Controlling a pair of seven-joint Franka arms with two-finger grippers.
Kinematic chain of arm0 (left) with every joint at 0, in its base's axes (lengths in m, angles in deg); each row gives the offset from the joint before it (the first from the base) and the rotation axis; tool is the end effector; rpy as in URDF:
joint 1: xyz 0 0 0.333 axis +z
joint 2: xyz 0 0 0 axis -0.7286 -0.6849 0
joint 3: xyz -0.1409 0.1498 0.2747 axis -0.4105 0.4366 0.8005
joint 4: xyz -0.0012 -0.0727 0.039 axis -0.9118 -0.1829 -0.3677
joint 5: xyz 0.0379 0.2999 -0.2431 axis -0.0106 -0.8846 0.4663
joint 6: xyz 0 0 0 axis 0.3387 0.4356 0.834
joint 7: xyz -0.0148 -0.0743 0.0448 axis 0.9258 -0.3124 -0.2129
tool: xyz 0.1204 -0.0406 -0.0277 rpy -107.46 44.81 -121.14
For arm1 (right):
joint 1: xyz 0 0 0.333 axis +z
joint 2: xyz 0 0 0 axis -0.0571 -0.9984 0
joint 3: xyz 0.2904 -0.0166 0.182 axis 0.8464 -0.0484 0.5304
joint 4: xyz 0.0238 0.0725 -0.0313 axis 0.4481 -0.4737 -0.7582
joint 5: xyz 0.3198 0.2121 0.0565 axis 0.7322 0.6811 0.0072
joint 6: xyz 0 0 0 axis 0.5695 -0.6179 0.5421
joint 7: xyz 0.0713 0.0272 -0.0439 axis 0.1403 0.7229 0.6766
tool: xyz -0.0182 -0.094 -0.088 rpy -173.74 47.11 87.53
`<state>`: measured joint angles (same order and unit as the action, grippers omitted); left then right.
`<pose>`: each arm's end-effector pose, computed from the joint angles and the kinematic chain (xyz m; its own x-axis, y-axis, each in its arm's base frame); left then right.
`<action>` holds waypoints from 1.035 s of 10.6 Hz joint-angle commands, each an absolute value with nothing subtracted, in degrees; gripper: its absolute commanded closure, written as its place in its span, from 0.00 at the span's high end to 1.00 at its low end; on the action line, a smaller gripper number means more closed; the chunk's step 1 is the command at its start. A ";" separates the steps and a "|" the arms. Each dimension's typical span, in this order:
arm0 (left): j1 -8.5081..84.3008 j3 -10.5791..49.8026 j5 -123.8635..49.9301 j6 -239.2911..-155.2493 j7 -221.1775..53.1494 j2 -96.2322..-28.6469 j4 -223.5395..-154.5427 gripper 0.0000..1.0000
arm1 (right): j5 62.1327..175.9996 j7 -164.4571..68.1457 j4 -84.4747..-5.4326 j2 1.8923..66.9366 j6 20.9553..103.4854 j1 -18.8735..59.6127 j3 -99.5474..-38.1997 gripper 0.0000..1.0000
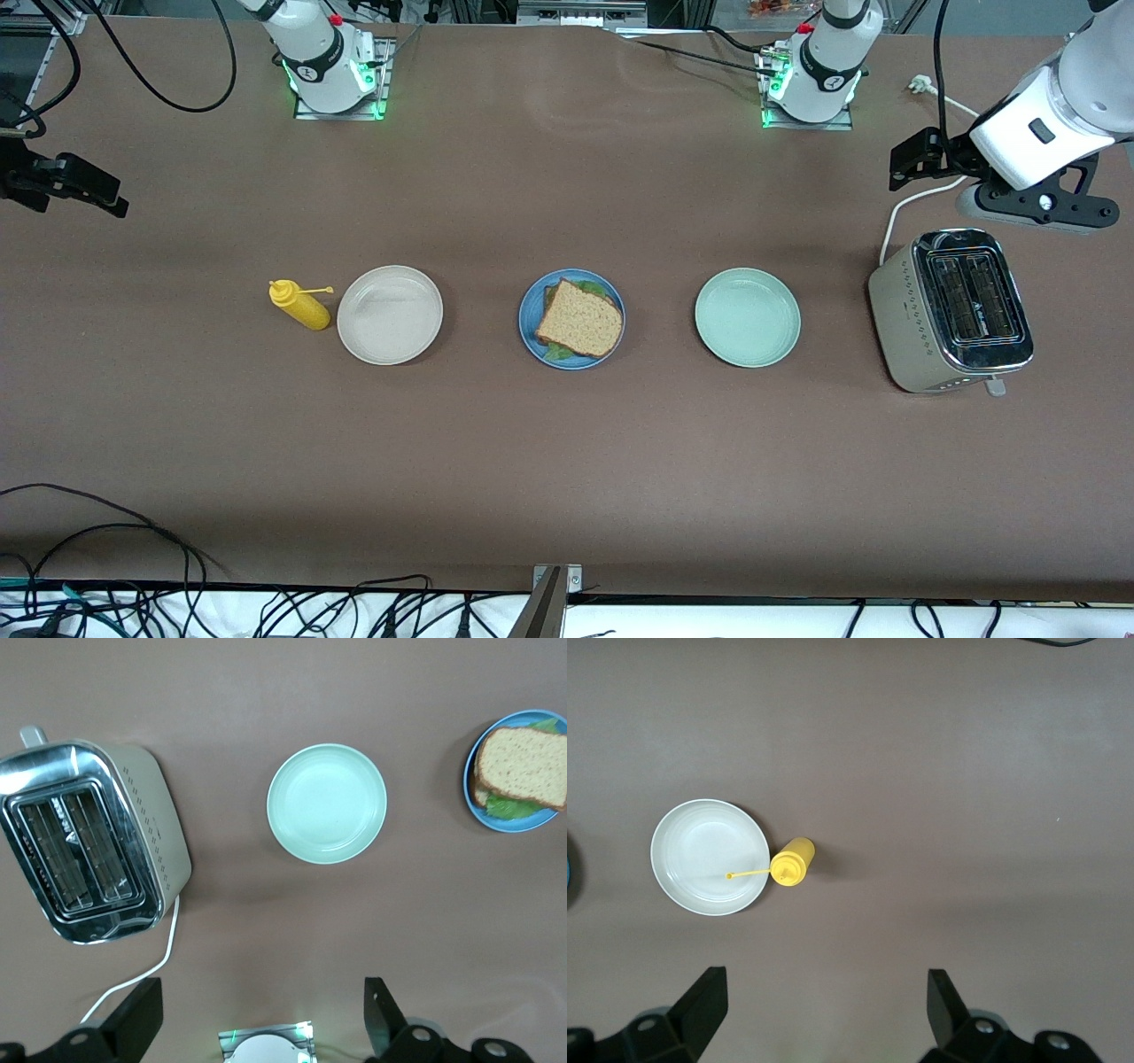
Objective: Make sandwich in blue plate with both arms
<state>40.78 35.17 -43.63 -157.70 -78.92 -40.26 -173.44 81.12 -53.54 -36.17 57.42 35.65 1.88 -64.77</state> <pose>0.5348 -0.0868 0.6271 0.9753 -0.1342 -0.1752 -0.1293 -0.9908 0.0394 0.5488 -0.0286 0.6217 0.9981 -0.0542 -0.0303 -0.0536 -0.9984 0.0181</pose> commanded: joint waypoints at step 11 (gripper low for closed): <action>42.20 34.95 -46.93 -166.06 -75.54 -38.05 -178.36 1.00 | 80.20 -53.89 -34.88 57.18 35.19 1.51 -64.22 1.00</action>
